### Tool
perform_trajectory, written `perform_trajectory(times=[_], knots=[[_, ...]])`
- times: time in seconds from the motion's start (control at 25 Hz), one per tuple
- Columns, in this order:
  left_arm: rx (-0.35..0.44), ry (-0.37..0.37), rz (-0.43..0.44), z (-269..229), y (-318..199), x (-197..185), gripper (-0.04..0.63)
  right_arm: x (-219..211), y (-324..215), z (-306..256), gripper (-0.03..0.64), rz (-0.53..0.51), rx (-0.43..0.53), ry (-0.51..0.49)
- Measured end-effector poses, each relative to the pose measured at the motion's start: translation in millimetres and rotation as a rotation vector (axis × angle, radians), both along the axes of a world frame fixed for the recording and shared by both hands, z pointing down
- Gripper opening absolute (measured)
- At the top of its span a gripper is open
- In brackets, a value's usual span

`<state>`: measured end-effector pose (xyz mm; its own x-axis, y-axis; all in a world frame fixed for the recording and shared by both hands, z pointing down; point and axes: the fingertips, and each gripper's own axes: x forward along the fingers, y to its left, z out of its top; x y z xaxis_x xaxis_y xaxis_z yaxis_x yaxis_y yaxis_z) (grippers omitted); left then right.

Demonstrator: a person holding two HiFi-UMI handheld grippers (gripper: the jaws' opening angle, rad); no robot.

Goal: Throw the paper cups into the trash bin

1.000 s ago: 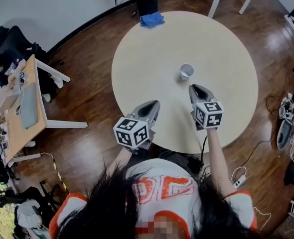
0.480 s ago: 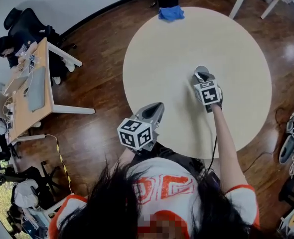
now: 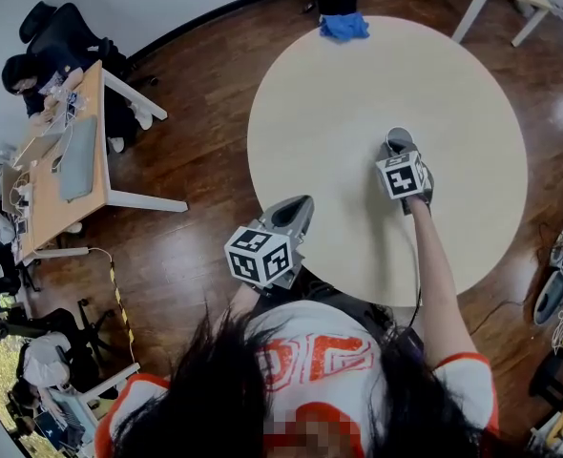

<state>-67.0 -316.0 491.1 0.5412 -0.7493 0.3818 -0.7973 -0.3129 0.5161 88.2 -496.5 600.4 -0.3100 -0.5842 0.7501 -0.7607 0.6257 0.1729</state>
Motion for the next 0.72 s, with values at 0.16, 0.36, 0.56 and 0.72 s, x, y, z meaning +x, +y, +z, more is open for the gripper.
perform_trajectory(times=[0.16,0.36,0.56,0.72], knots=[[0.019,0.007,0.006,-4.4,1.2,-2.8,0.0,-1.5,9.4,-13.6,0.032,0.025,0.024,-0.032],[0.041,0.018,0.029,-8.0,5.8,-5.4,0.0,-3.7,34.1,-40.4,0.031,0.103,0.05,-0.165],[0.062,0.035,0.038,-13.6,13.4,-14.2,0.0,-11.3,73.1,-66.5,0.031,0.197,0.065,-0.313],[0.081,0.055,0.044,-18.8,21.0,-22.0,0.0,-15.9,109.5,-87.2,0.029,0.269,0.105,-0.407]])
